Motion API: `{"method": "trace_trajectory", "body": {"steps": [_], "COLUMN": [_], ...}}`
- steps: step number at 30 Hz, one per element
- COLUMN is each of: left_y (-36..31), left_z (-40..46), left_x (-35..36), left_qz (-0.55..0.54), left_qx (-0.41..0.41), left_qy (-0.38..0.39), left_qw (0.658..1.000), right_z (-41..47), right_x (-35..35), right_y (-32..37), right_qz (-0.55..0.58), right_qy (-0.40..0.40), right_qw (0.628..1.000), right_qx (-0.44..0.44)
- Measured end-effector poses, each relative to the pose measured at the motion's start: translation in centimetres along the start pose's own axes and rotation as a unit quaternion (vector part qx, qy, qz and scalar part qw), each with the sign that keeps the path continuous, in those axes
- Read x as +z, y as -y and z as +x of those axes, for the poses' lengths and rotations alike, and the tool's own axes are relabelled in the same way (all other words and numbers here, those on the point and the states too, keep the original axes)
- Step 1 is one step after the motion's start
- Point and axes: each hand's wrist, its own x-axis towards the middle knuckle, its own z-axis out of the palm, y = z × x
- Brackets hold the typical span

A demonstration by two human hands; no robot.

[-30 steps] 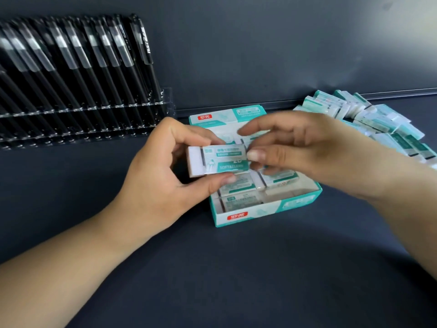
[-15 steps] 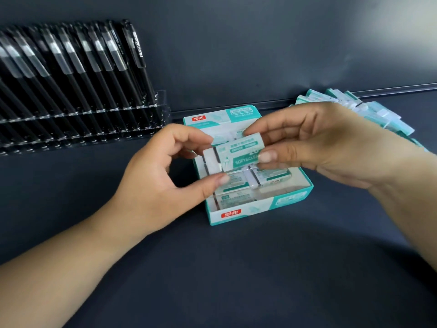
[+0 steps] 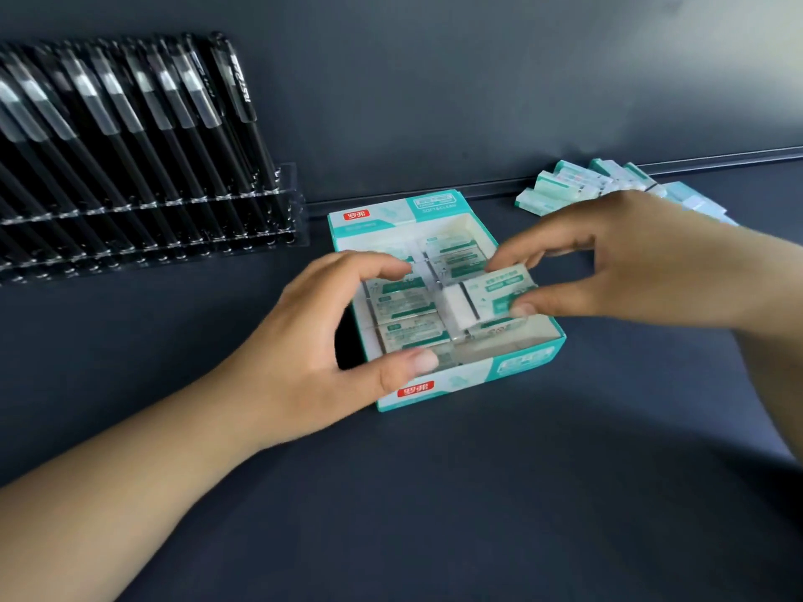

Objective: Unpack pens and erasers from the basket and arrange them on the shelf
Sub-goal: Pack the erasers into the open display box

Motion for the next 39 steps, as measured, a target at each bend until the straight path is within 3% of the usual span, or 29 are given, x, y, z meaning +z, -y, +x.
{"method": "trace_trajectory", "body": {"steps": [5,19,26,33,39], "left_y": [0.8,1.3,1.2,1.1,0.6], "left_z": [0.2,0.1,0.2,0.5,0.4], "left_x": [0.3,0.4,0.4,0.4,-0.3], "left_qz": [0.096,0.111,0.125,0.146,0.152], "left_qx": [0.047,0.056,0.072,0.096,0.067], "left_qy": [0.05,0.037,0.043,0.045,0.073], "left_qw": [0.993,0.992,0.989,0.984,0.983], "right_z": [-0.2,0.4,0.9,1.0,0.7], "right_x": [-0.4,0.3,1.6,1.8,1.9], "right_y": [-1.1,-1.3,-1.0,-0.4,-0.1], "right_qz": [-0.014,0.057,-0.002,0.017,0.054], "right_qy": [0.072,0.145,0.096,0.081,0.084], "right_qw": [0.997,0.986,0.995,0.994,0.99], "right_qx": [0.037,0.057,0.04,0.075,0.104]}}
